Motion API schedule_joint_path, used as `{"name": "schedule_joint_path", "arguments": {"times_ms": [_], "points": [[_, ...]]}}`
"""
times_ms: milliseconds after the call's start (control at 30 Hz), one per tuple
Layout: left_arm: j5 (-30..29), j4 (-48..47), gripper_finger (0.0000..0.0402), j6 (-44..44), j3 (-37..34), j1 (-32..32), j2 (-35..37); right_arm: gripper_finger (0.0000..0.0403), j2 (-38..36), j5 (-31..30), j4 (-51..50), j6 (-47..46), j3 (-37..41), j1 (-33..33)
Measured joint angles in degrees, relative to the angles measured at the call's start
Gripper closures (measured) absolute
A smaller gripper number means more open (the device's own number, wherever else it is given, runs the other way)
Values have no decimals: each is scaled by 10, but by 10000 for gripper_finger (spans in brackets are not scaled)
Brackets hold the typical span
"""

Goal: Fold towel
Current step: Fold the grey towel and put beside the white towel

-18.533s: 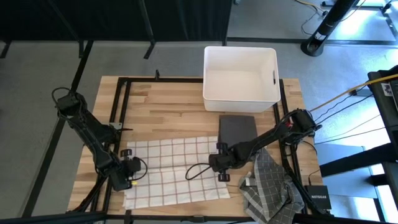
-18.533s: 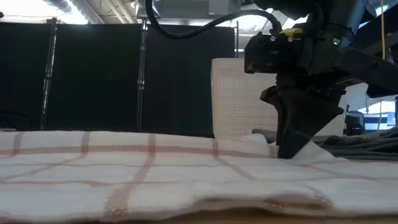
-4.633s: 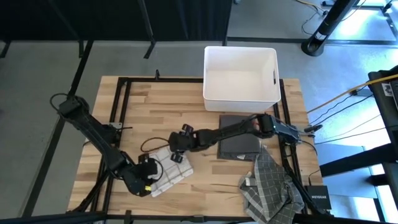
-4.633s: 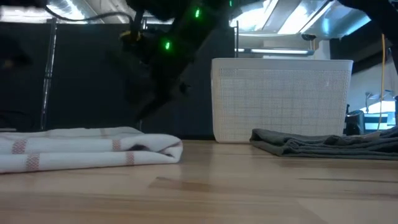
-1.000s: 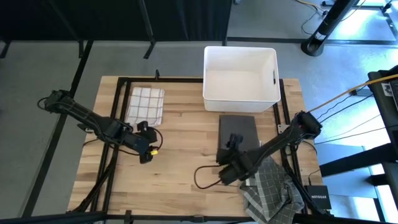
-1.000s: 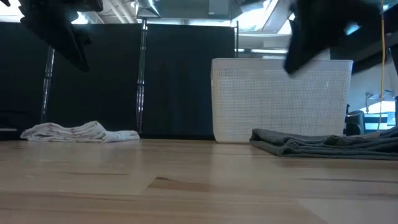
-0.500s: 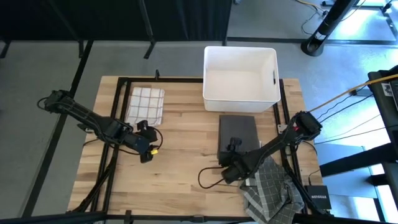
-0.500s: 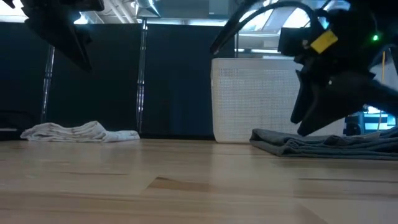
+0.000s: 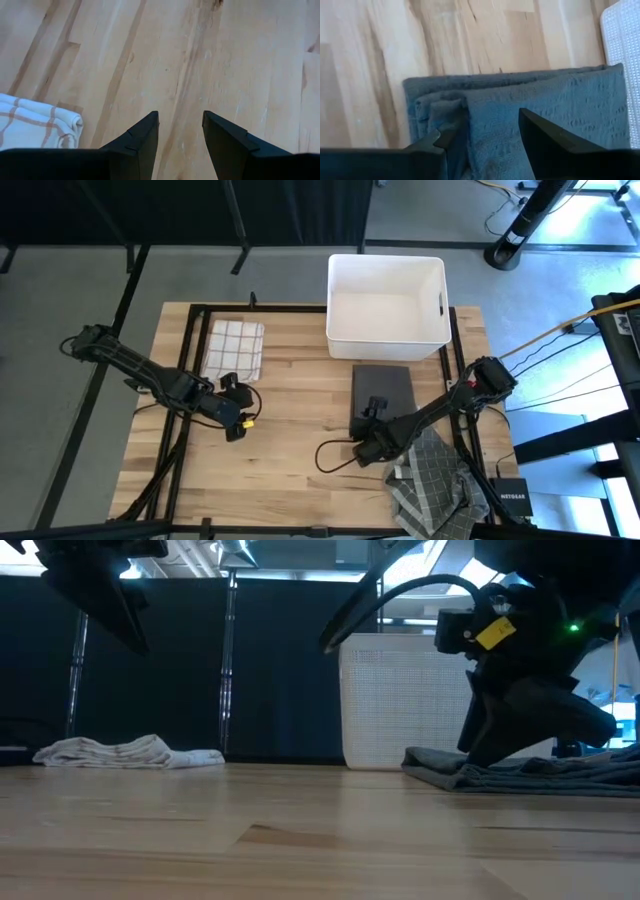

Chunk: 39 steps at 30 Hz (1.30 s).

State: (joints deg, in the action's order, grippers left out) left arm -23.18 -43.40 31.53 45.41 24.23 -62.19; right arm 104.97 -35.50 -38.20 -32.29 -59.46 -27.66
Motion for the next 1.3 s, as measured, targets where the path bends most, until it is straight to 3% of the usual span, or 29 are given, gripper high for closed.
{"name": "schedule_joint_path", "arguments": {"times_ms": [467, 633, 1033, 1300], "points": [[0, 0, 254, 0, 0, 0, 0, 226, 0, 21, 10, -2, 0, 0], [0, 0, 254, 0, 0, 0, 0, 230, 0, -6, 11, -2, 0, 0], [0, -1, 254, 0, 0, 0, 0, 340, 0, -14, 5, -2, 0, 0], [0, -1, 254, 0, 0, 0, 0, 392, 0, -9, 6, -2, 0, 0]]}}
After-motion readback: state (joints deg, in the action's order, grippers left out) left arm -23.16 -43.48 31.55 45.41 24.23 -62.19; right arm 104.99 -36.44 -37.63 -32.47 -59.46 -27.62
